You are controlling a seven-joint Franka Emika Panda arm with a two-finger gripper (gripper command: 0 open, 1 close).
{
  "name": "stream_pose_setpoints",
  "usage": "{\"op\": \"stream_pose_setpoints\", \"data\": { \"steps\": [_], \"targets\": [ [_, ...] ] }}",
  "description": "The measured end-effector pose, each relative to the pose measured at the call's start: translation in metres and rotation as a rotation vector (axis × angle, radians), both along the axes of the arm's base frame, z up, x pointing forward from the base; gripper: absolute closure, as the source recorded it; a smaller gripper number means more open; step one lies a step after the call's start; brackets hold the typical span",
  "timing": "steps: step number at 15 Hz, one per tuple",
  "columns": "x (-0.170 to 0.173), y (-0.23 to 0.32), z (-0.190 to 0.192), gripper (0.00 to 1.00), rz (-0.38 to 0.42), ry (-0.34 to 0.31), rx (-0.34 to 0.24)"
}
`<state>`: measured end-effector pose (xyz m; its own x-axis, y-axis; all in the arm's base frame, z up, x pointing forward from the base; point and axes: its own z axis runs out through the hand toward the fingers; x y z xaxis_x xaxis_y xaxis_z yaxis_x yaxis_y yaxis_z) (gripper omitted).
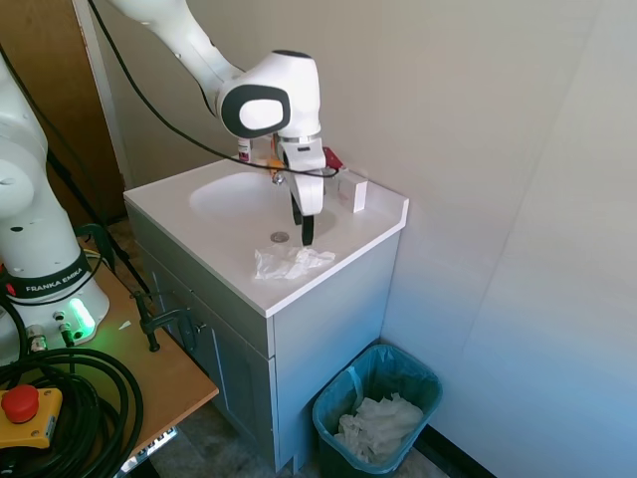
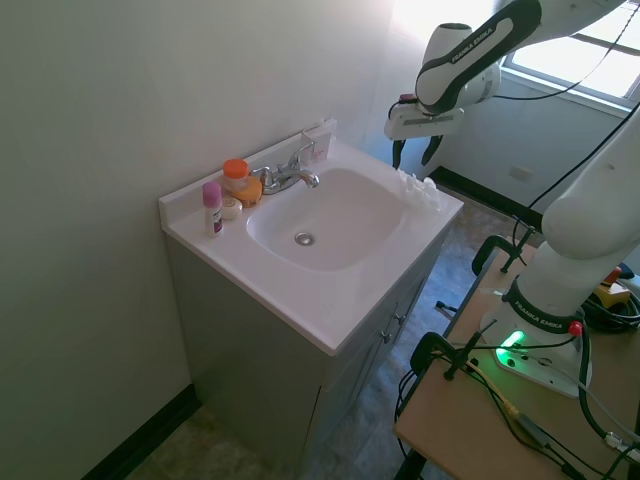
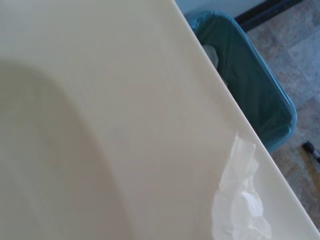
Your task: Throw the tissue in the trash bin
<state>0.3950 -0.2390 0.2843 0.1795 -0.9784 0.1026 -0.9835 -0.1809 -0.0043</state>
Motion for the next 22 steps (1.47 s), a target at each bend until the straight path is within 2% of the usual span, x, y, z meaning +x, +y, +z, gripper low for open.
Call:
{"op": "stream_pose_setpoints", "data": {
  "steps": [3,4,14,22],
  "targets": [
    [-0.001,-0.001,-0.029,0.00,-0.003,0.027,0.016],
    [0.000,0.000,-0.036,1.00,-0.003,0.029,0.022],
    [0.008,-0.004,-0.044,1.00,0.037,-0.011,0.066],
    [0.016,0.005,-0.045,1.00,0.053,-0.033,0.070]
  ]
}}
